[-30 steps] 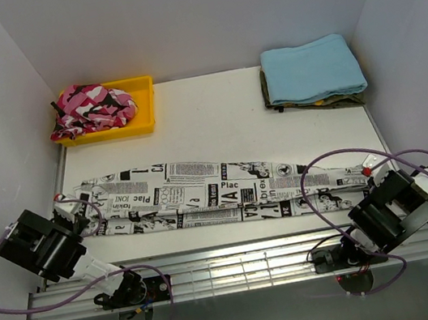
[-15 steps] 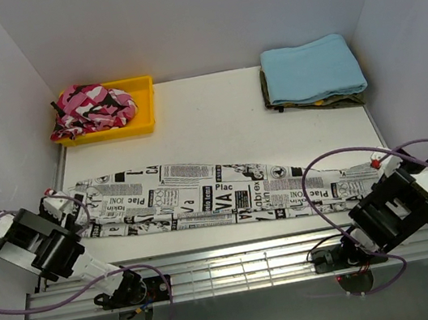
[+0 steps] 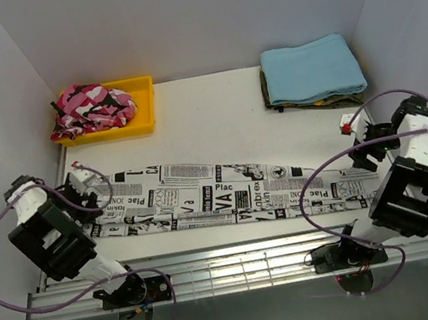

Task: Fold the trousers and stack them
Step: Fold the trousers

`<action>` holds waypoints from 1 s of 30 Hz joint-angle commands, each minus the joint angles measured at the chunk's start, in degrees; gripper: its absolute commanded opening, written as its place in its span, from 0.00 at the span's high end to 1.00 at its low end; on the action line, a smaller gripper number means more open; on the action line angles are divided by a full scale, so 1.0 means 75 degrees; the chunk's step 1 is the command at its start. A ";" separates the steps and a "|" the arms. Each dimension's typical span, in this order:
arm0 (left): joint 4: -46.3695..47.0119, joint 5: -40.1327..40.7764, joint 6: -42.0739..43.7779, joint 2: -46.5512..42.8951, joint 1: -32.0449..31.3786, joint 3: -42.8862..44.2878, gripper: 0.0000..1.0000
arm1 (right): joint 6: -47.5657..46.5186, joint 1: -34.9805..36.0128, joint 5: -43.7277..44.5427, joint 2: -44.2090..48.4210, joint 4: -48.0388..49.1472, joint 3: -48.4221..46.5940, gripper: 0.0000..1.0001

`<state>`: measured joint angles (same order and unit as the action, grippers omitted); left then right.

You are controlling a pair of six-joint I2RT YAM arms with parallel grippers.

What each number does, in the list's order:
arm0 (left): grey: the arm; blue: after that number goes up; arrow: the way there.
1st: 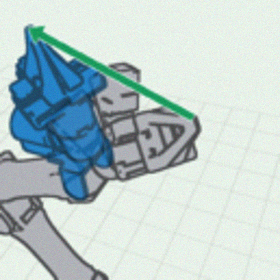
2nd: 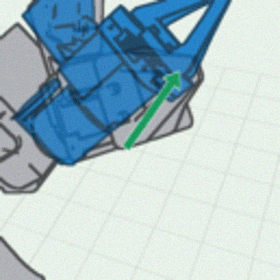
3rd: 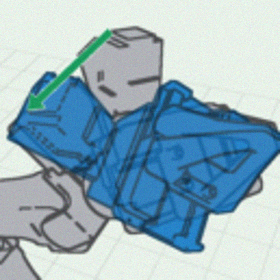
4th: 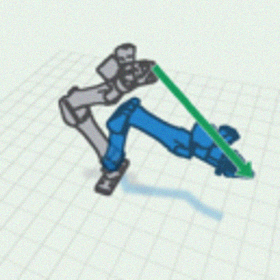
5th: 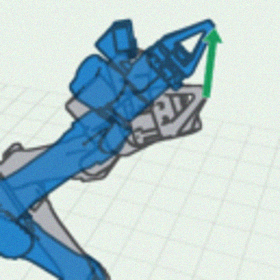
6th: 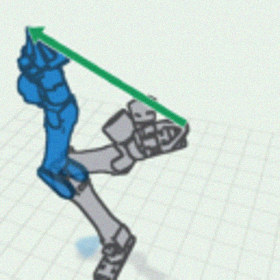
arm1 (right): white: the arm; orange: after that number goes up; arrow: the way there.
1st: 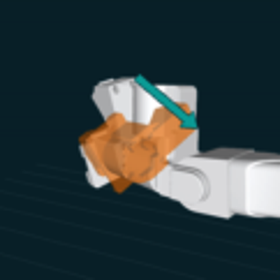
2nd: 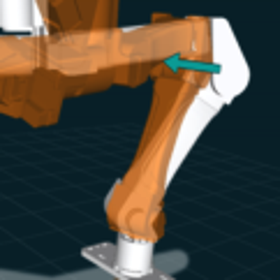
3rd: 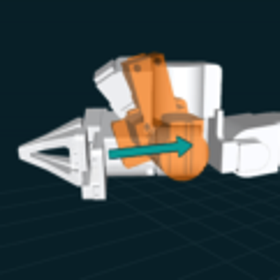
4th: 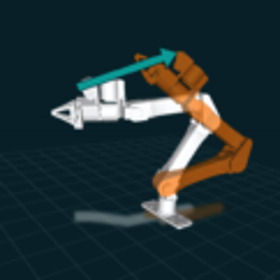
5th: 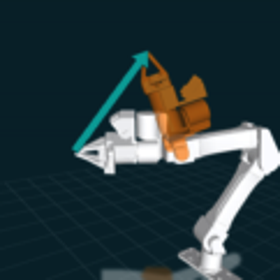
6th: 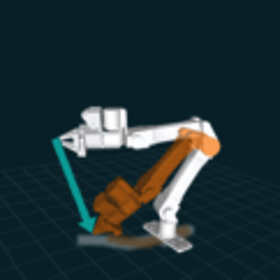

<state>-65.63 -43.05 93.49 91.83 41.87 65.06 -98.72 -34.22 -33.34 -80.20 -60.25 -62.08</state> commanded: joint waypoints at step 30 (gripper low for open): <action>-0.0013 0.0793 -0.2238 0.0435 -0.1903 0.1485 0.36 | 0.4934 0.4324 0.0461 -0.1331 0.0777 -0.1931 0.39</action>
<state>-59.51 -37.04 67.51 95.70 26.59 73.47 -64.10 -11.79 -25.10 -93.80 -52.73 -79.83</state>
